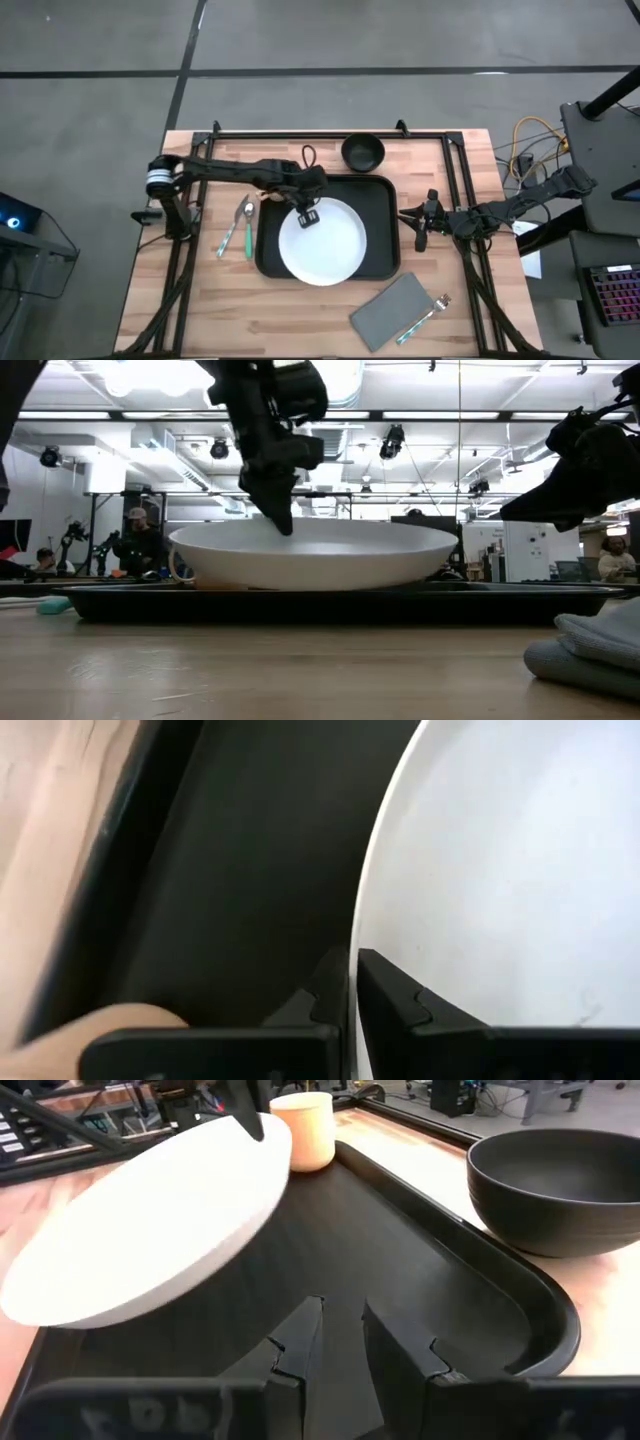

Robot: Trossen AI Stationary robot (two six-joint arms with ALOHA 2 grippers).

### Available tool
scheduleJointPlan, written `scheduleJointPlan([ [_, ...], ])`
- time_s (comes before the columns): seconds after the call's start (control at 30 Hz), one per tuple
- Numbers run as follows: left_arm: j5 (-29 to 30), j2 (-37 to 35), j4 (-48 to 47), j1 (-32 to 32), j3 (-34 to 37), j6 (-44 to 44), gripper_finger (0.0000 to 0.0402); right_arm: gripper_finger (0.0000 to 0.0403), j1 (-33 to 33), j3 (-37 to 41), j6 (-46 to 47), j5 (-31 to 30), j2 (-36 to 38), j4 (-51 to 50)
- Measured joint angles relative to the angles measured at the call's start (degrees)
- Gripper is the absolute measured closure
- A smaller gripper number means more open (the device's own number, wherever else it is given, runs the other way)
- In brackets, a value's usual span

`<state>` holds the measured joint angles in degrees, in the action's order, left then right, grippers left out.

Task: Set up tray
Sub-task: Put the plate on the black serving tray to the bottom left of the yellow mug

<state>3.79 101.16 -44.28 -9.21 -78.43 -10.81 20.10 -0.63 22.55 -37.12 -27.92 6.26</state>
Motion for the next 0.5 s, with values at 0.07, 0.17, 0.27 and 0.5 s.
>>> scheduleJointPlan([
  [0.07,0.5,1.2,-1.4,-1.2,-1.7,1.4,0.0401,0.0335,0.0,0.0,0.1,0.1,0.0,0.1],
  [0.17,1.4,1.9,-3.6,-3.3,-3.8,3.8,0.0401,0.0335,0.0,0.0,0.3,0.1,0.0,0.1],
  [0.27,1.3,2.0,-5.2,-5.2,-4.4,5.4,0.0401,0.0335,0.0,0.0,0.4,0.1,0.0,0.1],
  [0.5,1.1,2.0,-5.1,-6.1,-1.2,8.2,0.0401,0.0335,0.0,0.0,0.4,0.1,0.0,0.1],
])
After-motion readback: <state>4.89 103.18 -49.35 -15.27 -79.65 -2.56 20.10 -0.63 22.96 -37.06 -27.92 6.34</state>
